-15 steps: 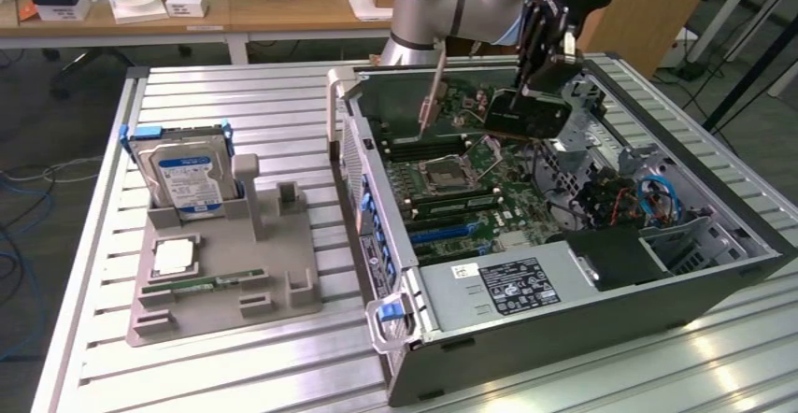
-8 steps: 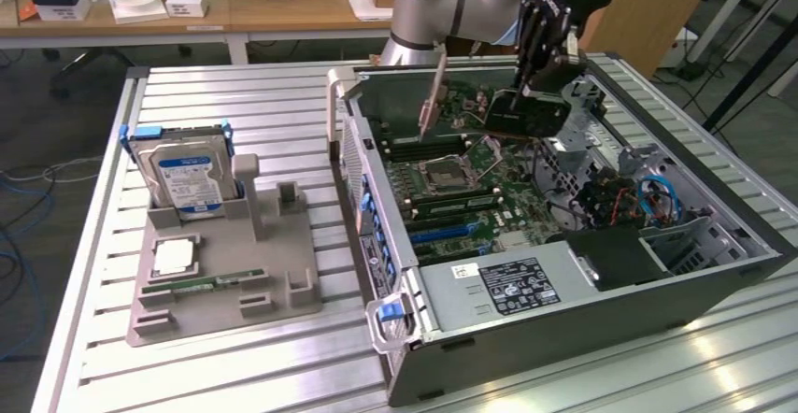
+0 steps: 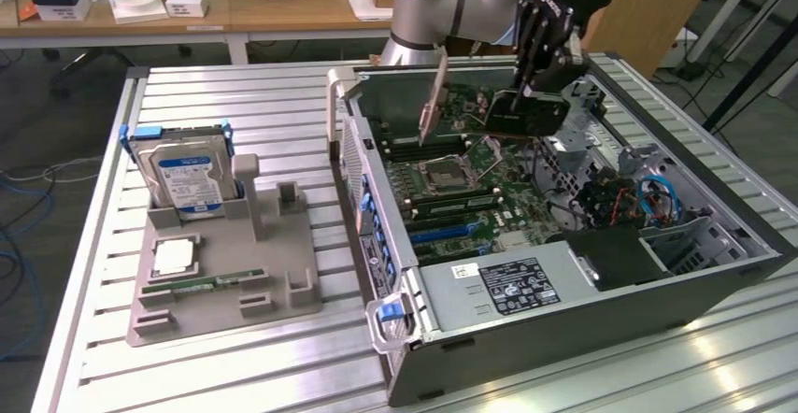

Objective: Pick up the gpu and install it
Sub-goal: 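Insert the gpu into the slot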

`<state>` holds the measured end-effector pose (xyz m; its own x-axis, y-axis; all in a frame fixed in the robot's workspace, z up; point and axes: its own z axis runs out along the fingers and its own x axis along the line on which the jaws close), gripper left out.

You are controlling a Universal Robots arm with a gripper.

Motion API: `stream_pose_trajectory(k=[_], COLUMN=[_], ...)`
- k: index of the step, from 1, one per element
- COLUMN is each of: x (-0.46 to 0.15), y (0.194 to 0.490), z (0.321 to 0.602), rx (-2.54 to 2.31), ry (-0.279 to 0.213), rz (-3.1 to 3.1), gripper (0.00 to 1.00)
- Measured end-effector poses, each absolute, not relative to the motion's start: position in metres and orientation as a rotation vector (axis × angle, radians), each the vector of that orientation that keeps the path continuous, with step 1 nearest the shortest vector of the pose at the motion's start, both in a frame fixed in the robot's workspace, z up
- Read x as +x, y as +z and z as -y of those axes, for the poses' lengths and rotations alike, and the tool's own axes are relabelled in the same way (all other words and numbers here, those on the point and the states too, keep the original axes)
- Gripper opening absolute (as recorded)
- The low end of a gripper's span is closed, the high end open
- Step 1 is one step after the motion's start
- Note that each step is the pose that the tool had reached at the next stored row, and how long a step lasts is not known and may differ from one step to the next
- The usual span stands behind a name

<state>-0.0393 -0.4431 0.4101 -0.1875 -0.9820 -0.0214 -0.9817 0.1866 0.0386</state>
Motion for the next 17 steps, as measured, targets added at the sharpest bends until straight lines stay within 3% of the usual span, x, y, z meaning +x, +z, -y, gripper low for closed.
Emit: stream_pose_trajectory(k=[17], x=[-0.0393], y=[0.41], z=[0.4431], rx=[2.143], ry=[-0.067], rz=[2.281], gripper=[0.26])
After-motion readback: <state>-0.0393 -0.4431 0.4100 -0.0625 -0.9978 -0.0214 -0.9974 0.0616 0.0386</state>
